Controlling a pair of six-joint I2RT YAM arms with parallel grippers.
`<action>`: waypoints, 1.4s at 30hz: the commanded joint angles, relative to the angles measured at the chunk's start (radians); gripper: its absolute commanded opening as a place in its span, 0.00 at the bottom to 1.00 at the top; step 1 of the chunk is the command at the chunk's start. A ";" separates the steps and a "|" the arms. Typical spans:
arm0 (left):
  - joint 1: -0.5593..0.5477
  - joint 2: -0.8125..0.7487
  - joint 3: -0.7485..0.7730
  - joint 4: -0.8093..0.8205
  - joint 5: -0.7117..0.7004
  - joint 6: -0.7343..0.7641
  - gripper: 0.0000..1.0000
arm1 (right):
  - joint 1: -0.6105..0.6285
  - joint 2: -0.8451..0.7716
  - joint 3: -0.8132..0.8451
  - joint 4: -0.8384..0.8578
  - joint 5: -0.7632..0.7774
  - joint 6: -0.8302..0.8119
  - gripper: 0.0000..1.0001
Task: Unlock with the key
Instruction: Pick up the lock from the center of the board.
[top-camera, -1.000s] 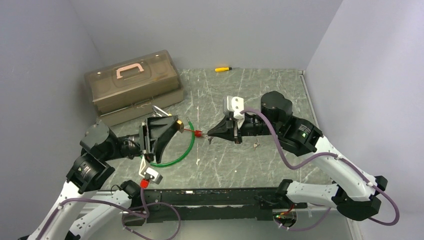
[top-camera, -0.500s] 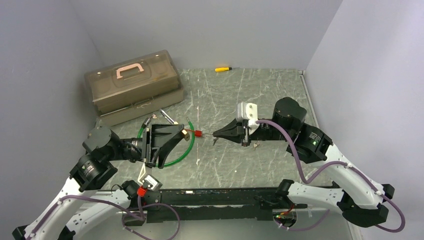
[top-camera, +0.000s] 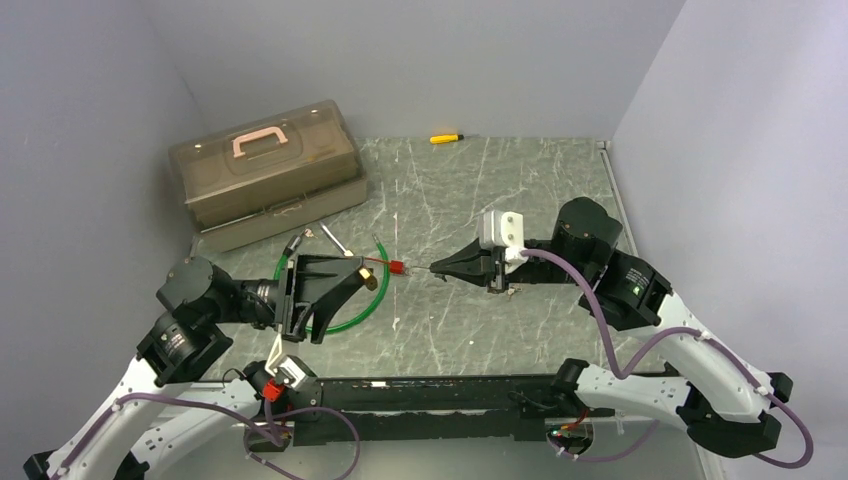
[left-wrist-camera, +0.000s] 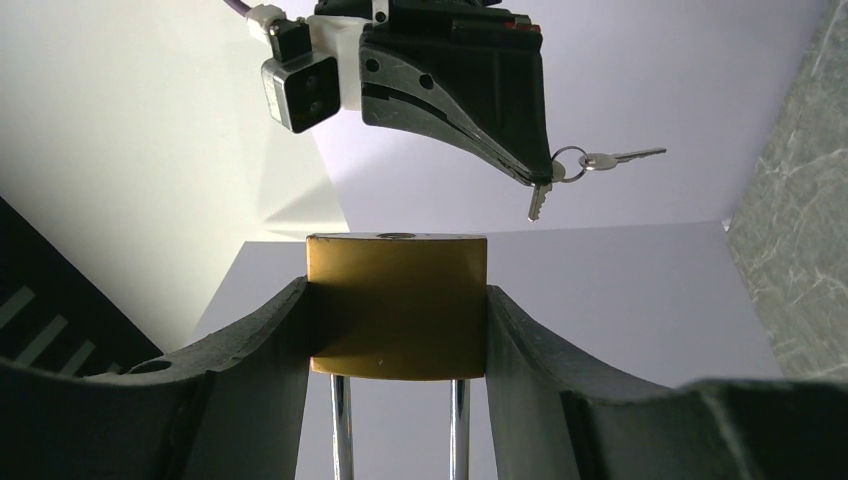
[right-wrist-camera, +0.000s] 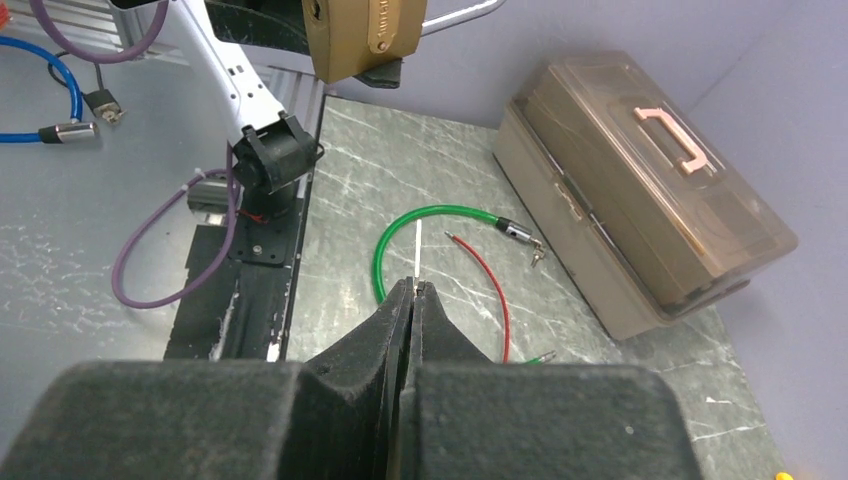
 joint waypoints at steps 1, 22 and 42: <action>-0.009 -0.019 0.026 0.116 0.041 -0.033 0.00 | -0.003 -0.023 0.000 0.047 -0.002 -0.034 0.00; 0.030 0.054 0.167 -0.230 -0.044 -0.708 0.00 | 0.000 -0.040 0.028 -0.041 0.014 -0.172 0.00; -0.001 0.060 0.228 -0.050 0.224 -0.809 0.00 | -0.001 -0.081 -0.048 -0.003 0.035 -0.303 0.00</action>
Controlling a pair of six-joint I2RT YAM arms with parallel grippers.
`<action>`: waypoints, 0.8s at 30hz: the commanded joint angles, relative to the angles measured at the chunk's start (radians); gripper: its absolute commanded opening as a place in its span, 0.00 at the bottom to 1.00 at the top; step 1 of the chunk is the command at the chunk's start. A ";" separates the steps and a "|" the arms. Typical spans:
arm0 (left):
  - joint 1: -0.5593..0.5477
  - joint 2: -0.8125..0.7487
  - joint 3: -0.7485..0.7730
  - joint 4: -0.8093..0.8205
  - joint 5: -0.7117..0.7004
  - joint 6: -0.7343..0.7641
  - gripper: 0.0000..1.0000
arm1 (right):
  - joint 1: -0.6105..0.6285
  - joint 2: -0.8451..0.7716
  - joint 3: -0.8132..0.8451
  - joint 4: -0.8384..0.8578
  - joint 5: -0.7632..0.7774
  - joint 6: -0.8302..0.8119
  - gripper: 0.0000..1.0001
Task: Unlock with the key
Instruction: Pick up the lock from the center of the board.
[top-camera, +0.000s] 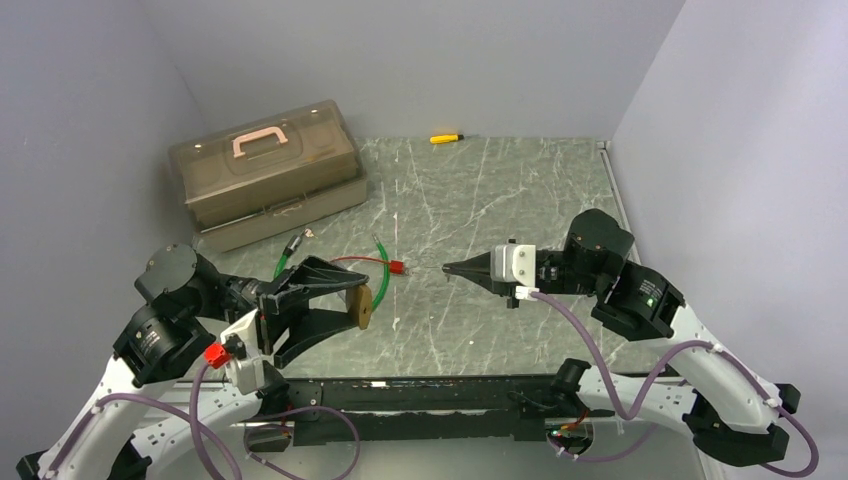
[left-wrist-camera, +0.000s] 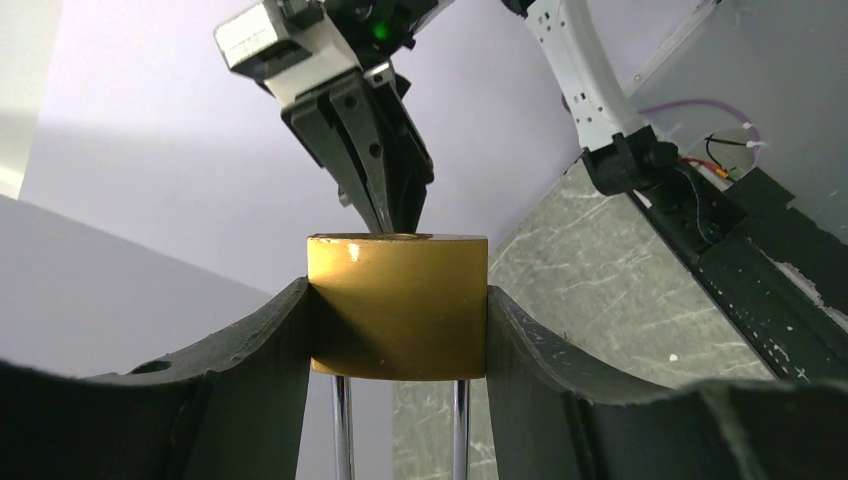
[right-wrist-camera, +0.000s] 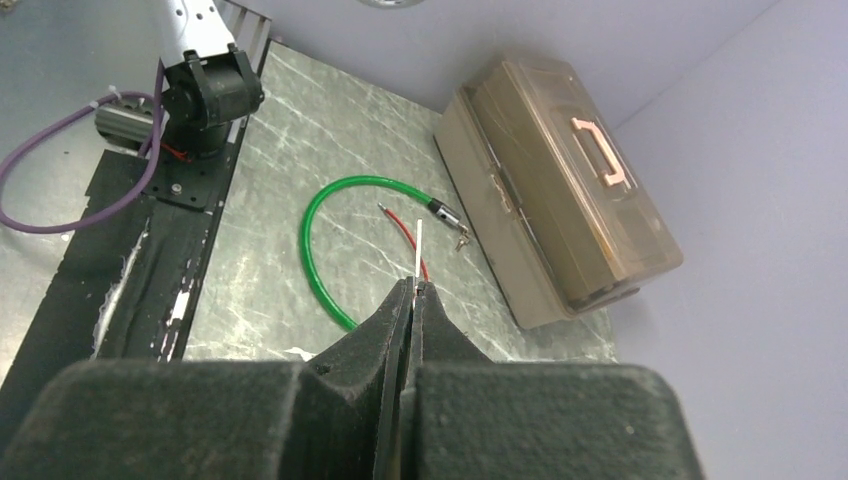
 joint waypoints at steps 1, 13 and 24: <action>-0.016 -0.006 0.046 0.128 0.055 -0.025 0.00 | -0.002 0.001 -0.009 0.056 0.005 -0.036 0.00; -0.019 -0.025 -0.017 0.078 0.033 0.009 0.00 | -0.001 0.012 0.003 0.053 0.008 -0.041 0.00; 0.147 0.279 0.068 -0.644 -0.081 -0.015 0.00 | -0.001 0.005 -0.022 -0.011 0.059 -0.079 0.00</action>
